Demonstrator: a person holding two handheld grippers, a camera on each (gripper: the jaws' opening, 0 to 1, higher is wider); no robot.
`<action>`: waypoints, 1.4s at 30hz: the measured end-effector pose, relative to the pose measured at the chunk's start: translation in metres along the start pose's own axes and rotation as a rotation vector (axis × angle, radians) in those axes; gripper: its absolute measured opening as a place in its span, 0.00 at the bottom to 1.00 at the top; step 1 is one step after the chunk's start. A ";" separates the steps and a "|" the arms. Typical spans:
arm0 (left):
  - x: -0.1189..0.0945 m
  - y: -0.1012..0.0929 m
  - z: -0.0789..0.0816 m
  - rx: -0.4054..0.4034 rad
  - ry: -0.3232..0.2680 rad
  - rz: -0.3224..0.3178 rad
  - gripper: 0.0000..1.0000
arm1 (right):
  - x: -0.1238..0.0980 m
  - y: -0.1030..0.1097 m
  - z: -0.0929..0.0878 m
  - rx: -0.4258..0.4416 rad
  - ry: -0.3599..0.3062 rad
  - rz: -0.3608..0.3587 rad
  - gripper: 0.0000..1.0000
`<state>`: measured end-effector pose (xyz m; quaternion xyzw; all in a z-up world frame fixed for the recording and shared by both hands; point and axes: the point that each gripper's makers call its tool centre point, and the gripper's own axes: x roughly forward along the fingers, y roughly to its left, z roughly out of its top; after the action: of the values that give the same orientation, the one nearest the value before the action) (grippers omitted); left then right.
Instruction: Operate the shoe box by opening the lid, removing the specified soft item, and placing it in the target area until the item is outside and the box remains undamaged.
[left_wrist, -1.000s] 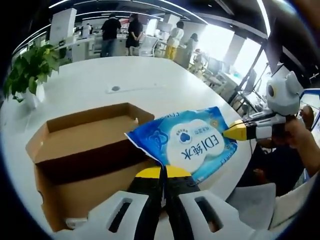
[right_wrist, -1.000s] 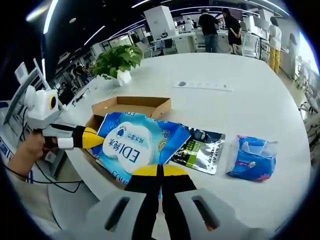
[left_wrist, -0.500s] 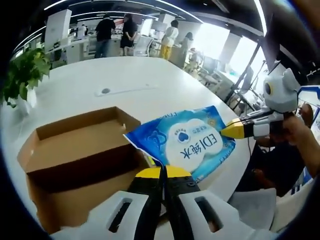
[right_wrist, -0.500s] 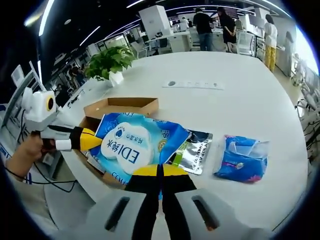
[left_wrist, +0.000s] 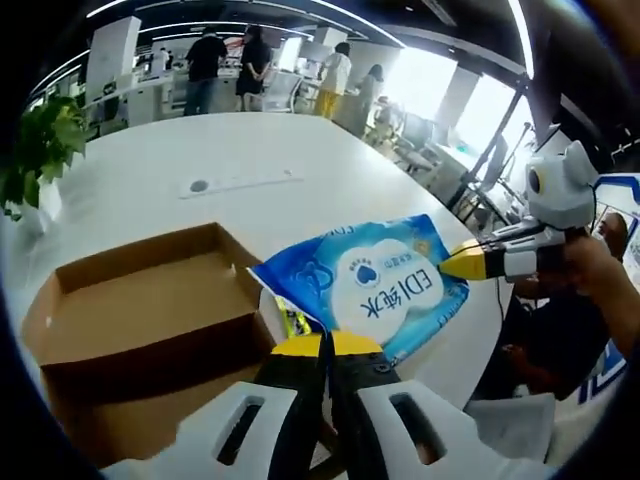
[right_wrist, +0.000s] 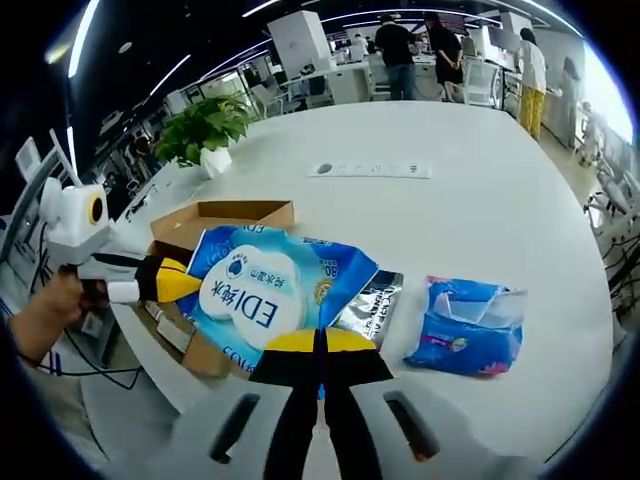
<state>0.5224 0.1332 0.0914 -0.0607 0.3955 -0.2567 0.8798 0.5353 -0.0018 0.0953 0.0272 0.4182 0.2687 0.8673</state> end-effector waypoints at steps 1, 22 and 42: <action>0.002 0.000 0.000 -0.002 0.001 -0.001 0.00 | 0.002 -0.002 0.000 0.000 0.001 -0.002 0.00; 0.043 -0.007 0.011 0.063 0.045 -0.017 0.00 | 0.012 -0.039 -0.002 0.040 0.016 -0.039 0.00; 0.069 0.009 -0.001 0.149 0.123 0.021 0.00 | 0.044 -0.052 -0.012 0.044 0.057 -0.026 0.00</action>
<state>0.5641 0.1062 0.0422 0.0247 0.4293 -0.2793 0.8585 0.5715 -0.0266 0.0421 0.0333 0.4488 0.2486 0.8577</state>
